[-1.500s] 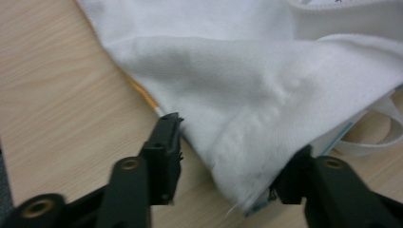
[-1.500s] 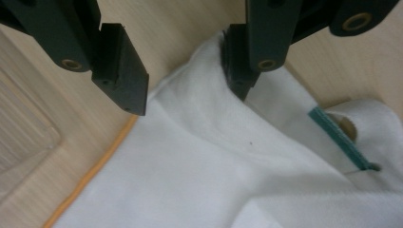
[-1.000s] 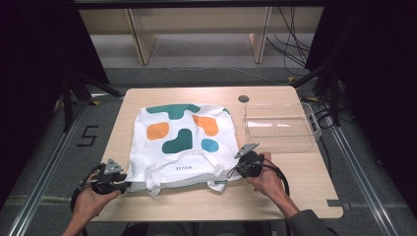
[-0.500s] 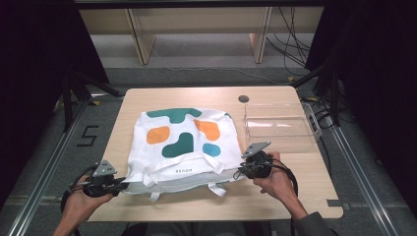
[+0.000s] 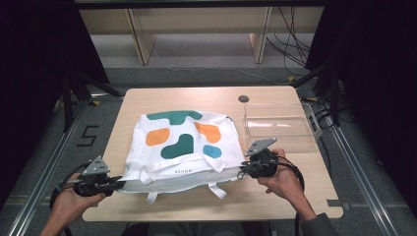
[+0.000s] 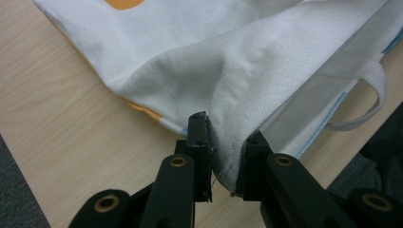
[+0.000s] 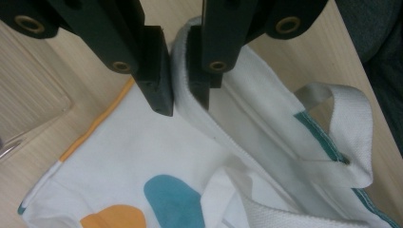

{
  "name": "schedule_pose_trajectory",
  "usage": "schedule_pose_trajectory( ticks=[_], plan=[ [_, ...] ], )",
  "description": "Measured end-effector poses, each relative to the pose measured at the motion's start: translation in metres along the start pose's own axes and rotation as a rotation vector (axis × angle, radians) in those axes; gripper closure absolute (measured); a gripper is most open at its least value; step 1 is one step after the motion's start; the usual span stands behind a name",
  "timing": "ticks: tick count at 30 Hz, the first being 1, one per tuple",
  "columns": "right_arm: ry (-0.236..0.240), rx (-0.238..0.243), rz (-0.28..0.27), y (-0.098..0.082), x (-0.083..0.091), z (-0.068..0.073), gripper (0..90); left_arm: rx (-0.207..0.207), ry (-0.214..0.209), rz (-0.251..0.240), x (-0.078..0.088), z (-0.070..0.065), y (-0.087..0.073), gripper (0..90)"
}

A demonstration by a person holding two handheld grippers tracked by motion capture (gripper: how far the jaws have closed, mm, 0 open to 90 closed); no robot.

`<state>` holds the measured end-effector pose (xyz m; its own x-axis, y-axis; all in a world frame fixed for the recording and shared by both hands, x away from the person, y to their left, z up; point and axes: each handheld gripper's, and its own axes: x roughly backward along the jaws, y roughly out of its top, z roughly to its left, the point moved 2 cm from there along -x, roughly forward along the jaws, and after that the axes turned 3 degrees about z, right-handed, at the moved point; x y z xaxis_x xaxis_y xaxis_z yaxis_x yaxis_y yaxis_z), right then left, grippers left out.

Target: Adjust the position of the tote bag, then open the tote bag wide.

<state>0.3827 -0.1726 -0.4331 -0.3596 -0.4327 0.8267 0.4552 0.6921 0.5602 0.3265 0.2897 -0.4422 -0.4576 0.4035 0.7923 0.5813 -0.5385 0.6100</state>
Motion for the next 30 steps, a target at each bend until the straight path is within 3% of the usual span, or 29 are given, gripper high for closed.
schedule_pose_trajectory(
  ticks=[2, 4, 6, 7, 9, 10, 11, 13, 17, 20, 21, 23, 24, 25, 27, 29, 30],
  plan=[
    [-0.009, -0.007, -0.017, 0.004, 0.003, 0.001, 83.3, 0.008, -0.009, 0.004, 0.002, -0.001, 0.002, 78.3],
    [-0.006, 0.027, -0.007, 0.008, 0.008, -0.001, 84.1, -0.016, -0.01, 0.025, 0.006, 0.0, 0.005, 78.5],
    [-0.016, 0.04, 0.009, 0.014, 0.013, -0.002, 84.7, 0.0, -0.014, 0.023, 0.009, 0.0, 0.01, 78.6],
    [-0.021, 0.057, 0.016, 0.018, 0.015, -0.003, 85.1, -0.029, -0.015, 0.034, 0.012, 0.002, 0.013, 78.7],
    [0.005, 0.07, 0.038, 0.026, 0.021, -0.005, 85.6, -0.018, -0.01, 0.043, 0.017, 0.003, 0.019, 78.9],
    [-0.002, 0.091, 0.034, 0.029, 0.024, -0.007, 85.8, -0.04, -0.012, 0.049, 0.021, 0.005, 0.023, 78.9],
    [0.011, 0.101, 0.035, 0.033, 0.026, -0.008, 86.0, -0.035, -0.017, 0.045, 0.023, 0.006, 0.027, 79.0],
    [0.016, 0.088, 0.061, 0.041, 0.035, -0.009, 86.2, -0.101, -0.018, 0.099, 0.034, 0.012, 0.037, 79.0],
    [0.033, 0.129, 0.077, 0.059, 0.05, -0.015, 86.5, -0.142, -0.018, 0.128, 0.049, 0.016, 0.057, 79.5],
    [0.026, 0.137, 0.084, 0.073, 0.062, -0.019, 86.6, -0.155, -0.007, 0.139, 0.06, 0.02, 0.071, 79.7],
    [0.026, 0.142, 0.085, 0.077, 0.066, -0.021, 86.6, -0.193, 0.006, 0.135, 0.063, 0.024, 0.076, 79.8],
    [0.023, 0.162, 0.085, 0.088, 0.075, -0.024, 86.7, -0.212, 0.061, 0.105, 0.07, 0.025, 0.085, 80.3],
    [0.025, 0.185, 0.077, 0.093, 0.077, -0.026, 86.7, -0.209, 0.057, 0.121, 0.073, 0.025, 0.089, 80.5],
    [0.025, 0.148, 0.097, 0.096, 0.081, -0.023, 86.8, -0.198, 0.068, 0.131, 0.078, 0.025, 0.093, 80.7],
    [-0.008, 0.17, 0.095, 0.106, 0.088, -0.025, 87.0, -0.211, 0.074, 0.147, 0.084, 0.027, 0.101, 81.1],
    [-0.007, 0.214, 0.089, 0.115, 0.093, -0.027, 87.0, -0.216, 0.088, 0.144, 0.089, 0.028, 0.107, 81.4],
    [-0.006, 0.188, 0.099, 0.118, 0.097, -0.027, 87.0, -0.216, 0.086, 0.14, 0.092, 0.03, 0.11, 81.5]
  ],
)
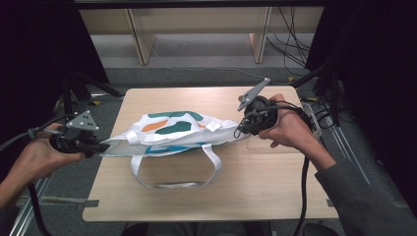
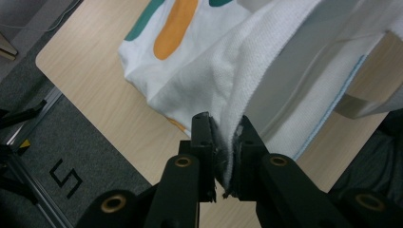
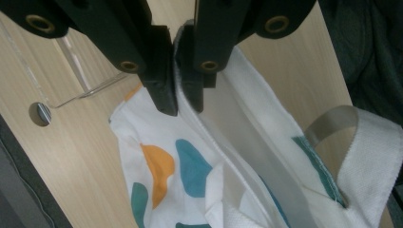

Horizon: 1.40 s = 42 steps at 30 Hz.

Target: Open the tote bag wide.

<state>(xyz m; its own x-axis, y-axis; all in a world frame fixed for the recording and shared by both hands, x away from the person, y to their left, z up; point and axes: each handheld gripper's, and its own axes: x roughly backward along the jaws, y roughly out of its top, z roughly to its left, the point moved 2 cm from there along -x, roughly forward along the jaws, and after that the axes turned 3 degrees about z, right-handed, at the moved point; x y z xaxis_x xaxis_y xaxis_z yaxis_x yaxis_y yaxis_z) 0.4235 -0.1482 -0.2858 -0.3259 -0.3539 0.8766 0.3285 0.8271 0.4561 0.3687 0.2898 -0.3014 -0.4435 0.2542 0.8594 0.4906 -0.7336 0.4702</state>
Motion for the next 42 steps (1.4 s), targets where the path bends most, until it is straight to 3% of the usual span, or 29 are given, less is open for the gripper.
schedule_pose_trajectory(
  ticks=[3, 4, 7, 10, 14, 19, 22, 23, 24, 25, 26, 27, 28, 29, 31, 34, 35, 36, 39, 40, 42],
  plan=[
    [0.0, 0.032, -0.007, 0.01, 0.009, -0.008, 87.1, 0.003, -0.003, 0.01, 0.01, 0.008, 0.007, 81.7],
    [0.004, -0.009, 0.007, 0.012, 0.012, -0.008, 87.0, 0.01, -0.001, 0.007, 0.012, 0.009, 0.009, 81.7],
    [0.009, -0.018, 0.013, 0.021, 0.022, -0.014, 87.1, -0.006, -0.007, 0.014, 0.022, 0.016, 0.017, 82.0],
    [-0.004, 0.014, 0.013, 0.03, 0.032, -0.022, 87.1, -0.012, -0.023, 0.009, 0.031, 0.023, 0.026, 82.6],
    [-0.011, -0.026, 0.023, 0.04, 0.045, -0.029, 87.2, -0.008, -0.036, 0.021, 0.041, 0.031, 0.036, 83.3],
    [-0.034, -0.014, 0.031, 0.047, 0.055, -0.031, 87.4, 0.01, -0.03, 0.026, 0.05, 0.036, 0.046, 84.4],
    [-0.052, -0.008, 0.039, 0.049, 0.063, -0.031, 87.6, -0.007, -0.027, 0.033, 0.058, 0.035, 0.052, 85.1],
    [-0.044, 0.023, 0.04, 0.05, 0.066, -0.033, 87.6, -0.029, -0.023, 0.049, 0.061, 0.036, 0.053, 85.3],
    [-0.047, -0.002, 0.045, 0.051, 0.069, -0.031, 87.6, -0.02, -0.025, 0.034, 0.062, 0.035, 0.056, 85.4],
    [-0.054, 0.044, 0.042, 0.052, 0.072, -0.034, 87.6, -0.02, -0.031, 0.034, 0.063, 0.036, 0.057, 85.6],
    [-0.056, 0.006, 0.058, 0.052, 0.075, -0.031, 87.6, -0.023, -0.032, 0.038, 0.065, 0.037, 0.058, 85.7],
    [-0.062, 0.052, 0.054, 0.053, 0.077, -0.033, 87.6, -0.016, -0.03, 0.026, 0.065, 0.036, 0.059, 85.7],
    [-0.06, 0.053, 0.06, 0.053, 0.079, -0.033, 87.7, -0.033, -0.037, 0.046, 0.066, 0.038, 0.06, 85.8],
    [-0.052, 0.004, 0.069, 0.053, 0.082, -0.029, 87.7, -0.025, -0.037, 0.042, 0.066, 0.039, 0.06, 85.8],
    [-0.039, 0.018, 0.067, 0.054, 0.086, -0.03, 87.7, 0.01, -0.045, 0.016, 0.064, 0.04, 0.06, 85.8],
    [-0.032, 0.008, 0.074, 0.054, 0.084, -0.031, 87.6, 0.018, -0.057, 0.02, 0.061, 0.043, 0.06, 85.8],
    [-0.036, 0.046, 0.066, 0.054, 0.082, -0.034, 87.7, 0.025, -0.054, 0.021, 0.059, 0.044, 0.06, 85.8],
    [-0.021, 0.003, 0.084, 0.053, 0.081, -0.032, 87.6, 0.032, -0.056, 0.024, 0.057, 0.045, 0.059, 85.8],
    [-0.029, -0.01, 0.085, 0.053, 0.076, -0.035, 87.6, 0.043, -0.042, 0.016, 0.051, 0.049, 0.061, 85.7],
    [-0.021, 0.031, 0.069, 0.054, 0.074, -0.04, 87.6, 0.035, -0.042, 0.025, 0.05, 0.05, 0.062, 85.6],
    [-0.018, -0.006, 0.082, 0.054, 0.072, -0.04, 87.5, 0.046, -0.036, 0.023, 0.045, 0.051, 0.064, 85.4]
  ],
)
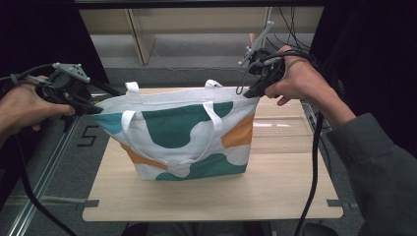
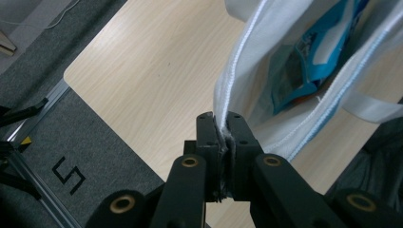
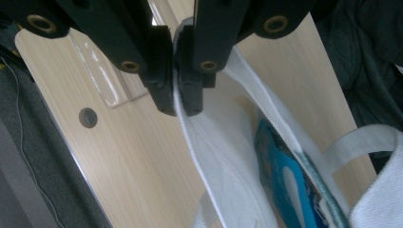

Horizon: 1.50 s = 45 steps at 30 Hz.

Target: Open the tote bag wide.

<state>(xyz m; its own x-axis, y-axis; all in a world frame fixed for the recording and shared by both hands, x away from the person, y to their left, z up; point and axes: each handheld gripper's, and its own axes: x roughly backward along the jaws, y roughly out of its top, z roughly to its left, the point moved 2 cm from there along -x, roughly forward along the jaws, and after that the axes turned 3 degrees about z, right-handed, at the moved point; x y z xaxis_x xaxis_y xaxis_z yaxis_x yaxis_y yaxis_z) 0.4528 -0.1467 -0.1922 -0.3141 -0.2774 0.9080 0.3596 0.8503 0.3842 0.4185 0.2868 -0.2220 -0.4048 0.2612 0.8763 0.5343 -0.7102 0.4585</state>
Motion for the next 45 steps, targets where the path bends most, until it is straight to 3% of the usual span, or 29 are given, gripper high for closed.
schedule_pose_trajectory(
  ticks=[1, 3, 4, 7, 11, 13, 15, 20, 21, 22, 24, 26, 28, 32, 36, 39, 45],
  plan=[
    [-0.001, -0.012, 0.009, -0.001, -0.002, 0.0, 87.5, 0.002, 0.001, 0.003, -0.002, 0.0, 0.0, 85.2],
    [-0.007, 0.009, 0.011, -0.002, -0.007, -0.002, 87.5, 0.009, 0.002, 0.003, -0.008, 0.0, 0.001, 85.0],
    [0.005, -0.024, 0.018, -0.005, -0.01, -0.002, 87.5, 0.005, 0.001, 0.008, -0.011, -0.001, 0.0, 85.0],
    [0.022, -0.027, 0.008, -0.01, -0.017, -0.003, 87.5, 0.012, -0.005, 0.011, -0.02, -0.002, -0.003, 84.8],
    [0.03, -0.022, 0.028, -0.016, -0.029, 0.0, 87.4, -0.009, -0.018, 0.009, -0.033, -0.004, -0.008, 84.8],
    [0.031, -0.013, 0.04, -0.02, -0.036, 0.001, 87.4, 0.0, -0.034, 0.022, -0.039, -0.008, -0.012, 84.8],
    [0.04, -0.032, 0.044, -0.023, -0.042, 0.002, 87.4, -0.015, -0.038, 0.018, -0.045, -0.009, -0.014, 84.8],
    [0.056, -0.028, 0.053, -0.033, -0.059, 0.003, 87.3, -0.02, -0.055, 0.037, -0.061, -0.013, -0.02, 84.7],
    [0.058, -0.041, 0.059, -0.034, -0.061, 0.004, 87.3, -0.001, -0.063, 0.047, -0.065, -0.015, -0.022, 84.7],
    [0.061, -0.029, 0.056, -0.035, -0.064, 0.003, 87.2, -0.025, -0.051, 0.048, -0.068, -0.015, -0.022, 84.7],
    [0.066, -0.043, 0.061, -0.038, -0.068, 0.005, 87.2, -0.002, -0.068, 0.057, -0.075, -0.018, -0.025, 84.6],
    [0.066, -0.05, 0.066, -0.04, -0.072, 0.006, 87.2, -0.021, -0.062, 0.05, -0.08, -0.016, -0.026, 84.6],
    [0.066, -0.034, 0.065, -0.04, -0.077, 0.005, 87.2, -0.016, -0.065, 0.052, -0.084, -0.016, -0.028, 84.5],
    [0.068, -0.053, 0.075, -0.043, -0.087, 0.007, 87.1, -0.012, -0.075, 0.06, -0.096, -0.017, -0.034, 84.5],
    [0.078, -0.054, 0.068, -0.046, -0.095, 0.006, 87.1, 0.021, -0.084, 0.047, -0.108, -0.017, -0.041, 84.4],
    [0.088, -0.06, 0.064, -0.049, -0.102, 0.008, 87.0, 0.014, -0.094, 0.051, -0.118, -0.017, -0.047, 84.4],
    [0.092, -0.069, 0.066, -0.057, -0.119, 0.012, 87.0, 0.063, -0.125, 0.047, -0.142, -0.022, -0.06, 84.1]
  ],
)
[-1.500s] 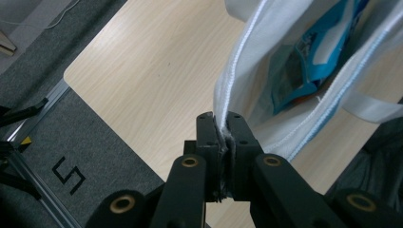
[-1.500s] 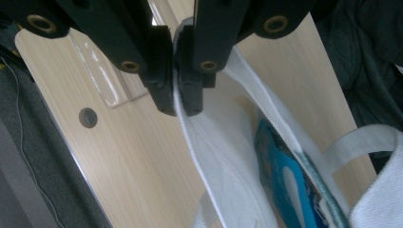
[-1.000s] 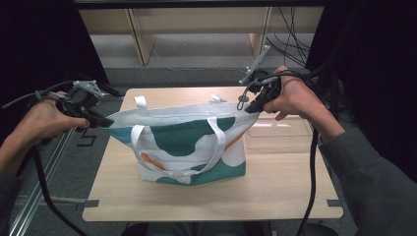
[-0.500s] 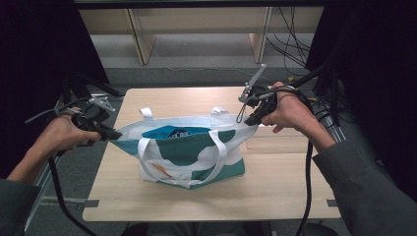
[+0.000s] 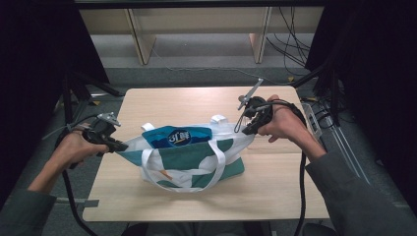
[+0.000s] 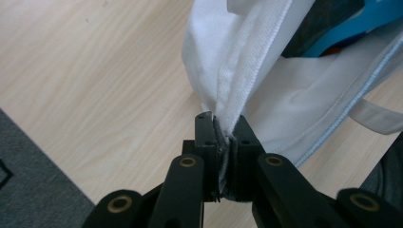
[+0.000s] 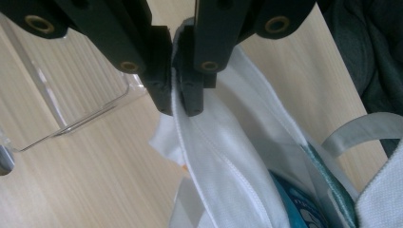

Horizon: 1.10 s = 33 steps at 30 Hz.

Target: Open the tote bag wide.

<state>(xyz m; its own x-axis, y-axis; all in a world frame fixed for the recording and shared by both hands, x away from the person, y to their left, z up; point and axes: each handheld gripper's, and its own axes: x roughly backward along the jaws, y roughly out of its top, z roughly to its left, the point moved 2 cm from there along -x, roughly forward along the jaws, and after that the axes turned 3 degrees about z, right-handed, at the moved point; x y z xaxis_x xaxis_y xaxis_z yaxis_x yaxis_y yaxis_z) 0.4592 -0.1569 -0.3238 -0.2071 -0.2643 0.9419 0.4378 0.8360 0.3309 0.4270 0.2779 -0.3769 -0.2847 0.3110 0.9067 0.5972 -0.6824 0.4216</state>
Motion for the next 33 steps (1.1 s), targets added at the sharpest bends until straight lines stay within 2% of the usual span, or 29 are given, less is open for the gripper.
schedule_pose_trajectory(
  ticks=[1, 8, 12, 13, 16, 24, 26, 29, 33],
  plan=[
    [0.002, -0.002, 0.001, -0.001, -0.003, 0.0, 87.0, -0.02, -0.012, 0.01, -0.004, 0.001, -0.003, 84.1],
    [0.024, -0.012, 0.0, -0.015, -0.028, 0.002, 86.8, 0.002, -0.037, 0.011, -0.028, -0.001, -0.012, 83.8],
    [0.029, -0.021, -0.001, -0.023, -0.041, 0.004, 86.8, 0.014, -0.042, 0.002, -0.04, -0.001, -0.015, 83.6],
    [0.032, -0.028, 0.006, -0.026, -0.047, 0.004, 86.7, 0.007, -0.04, 0.004, -0.043, -0.001, -0.016, 83.6],
    [0.046, -0.041, 0.011, -0.033, -0.061, 0.006, 86.6, 0.024, -0.044, 0.006, -0.051, -0.001, -0.02, 83.5],
    [0.09, -0.078, -0.019, -0.05, -0.095, 0.01, 86.4, 0.05, -0.052, 0.002, -0.072, -0.001, -0.028, 83.2],
    [0.093, -0.077, -0.023, -0.053, -0.1, 0.011, 86.4, 0.047, -0.041, 0.006, -0.076, -0.002, -0.029, 83.1],
    [0.072, -0.076, -0.022, -0.056, -0.11, 0.013, 86.3, 0.05, -0.043, 0.002, -0.081, -0.002, -0.031, 83.0],
    [0.079, -0.091, -0.031, -0.061, -0.12, 0.015, 86.3, 0.046, -0.05, 0.002, -0.086, -0.001, -0.034, 82.9]
  ],
)
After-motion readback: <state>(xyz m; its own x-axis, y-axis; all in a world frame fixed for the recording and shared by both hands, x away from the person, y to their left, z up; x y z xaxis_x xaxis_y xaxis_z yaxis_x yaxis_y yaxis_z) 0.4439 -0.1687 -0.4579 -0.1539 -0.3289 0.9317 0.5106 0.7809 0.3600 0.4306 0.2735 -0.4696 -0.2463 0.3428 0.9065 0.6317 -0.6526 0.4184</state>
